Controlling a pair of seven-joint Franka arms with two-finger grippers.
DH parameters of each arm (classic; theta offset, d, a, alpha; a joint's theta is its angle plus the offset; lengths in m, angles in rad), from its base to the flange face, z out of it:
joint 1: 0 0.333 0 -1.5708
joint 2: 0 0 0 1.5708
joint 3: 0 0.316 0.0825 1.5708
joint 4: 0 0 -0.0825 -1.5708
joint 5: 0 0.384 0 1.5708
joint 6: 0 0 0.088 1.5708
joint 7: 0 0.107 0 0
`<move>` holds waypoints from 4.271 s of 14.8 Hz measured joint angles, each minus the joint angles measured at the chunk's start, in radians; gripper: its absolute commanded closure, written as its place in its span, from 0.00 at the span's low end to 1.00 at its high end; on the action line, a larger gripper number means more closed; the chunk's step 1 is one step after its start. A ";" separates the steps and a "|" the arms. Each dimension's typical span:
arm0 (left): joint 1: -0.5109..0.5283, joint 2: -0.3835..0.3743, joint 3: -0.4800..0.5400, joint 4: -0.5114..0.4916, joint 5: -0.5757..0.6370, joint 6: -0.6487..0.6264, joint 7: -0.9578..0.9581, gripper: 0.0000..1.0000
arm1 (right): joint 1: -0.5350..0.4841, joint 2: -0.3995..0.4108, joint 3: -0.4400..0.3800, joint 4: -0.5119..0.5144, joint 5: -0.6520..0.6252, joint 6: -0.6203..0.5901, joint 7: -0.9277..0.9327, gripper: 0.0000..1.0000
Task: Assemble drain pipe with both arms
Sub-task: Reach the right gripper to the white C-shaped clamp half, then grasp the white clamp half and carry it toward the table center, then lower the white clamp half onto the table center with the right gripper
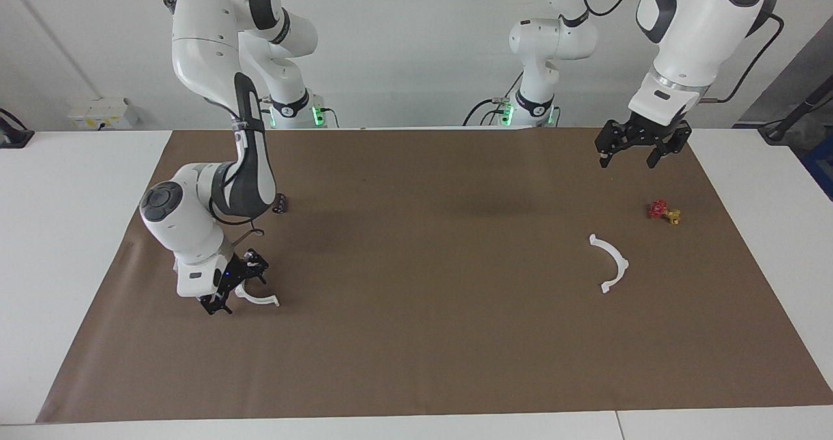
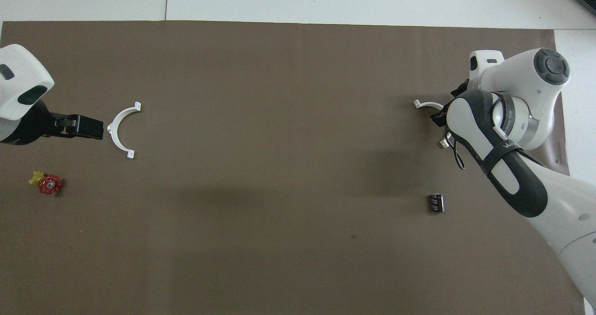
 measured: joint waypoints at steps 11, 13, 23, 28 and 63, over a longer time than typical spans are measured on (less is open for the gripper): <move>0.000 0.000 0.000 0.000 0.000 0.000 0.000 0.00 | -0.003 -0.002 -0.001 -0.012 0.000 0.000 -0.017 1.00; 0.000 0.000 0.000 0.000 0.000 0.000 0.000 0.00 | -0.002 -0.003 -0.001 -0.011 0.000 0.001 -0.017 1.00; 0.000 0.000 0.000 0.000 0.000 0.000 0.001 0.00 | 0.190 -0.069 0.004 0.105 -0.089 -0.222 0.654 1.00; 0.000 0.000 0.000 0.000 0.000 0.000 0.001 0.00 | 0.377 -0.065 0.010 0.107 -0.097 -0.216 1.062 1.00; 0.000 0.000 -0.001 0.000 0.000 0.003 0.001 0.00 | 0.637 0.036 0.005 0.049 -0.199 -0.005 1.288 1.00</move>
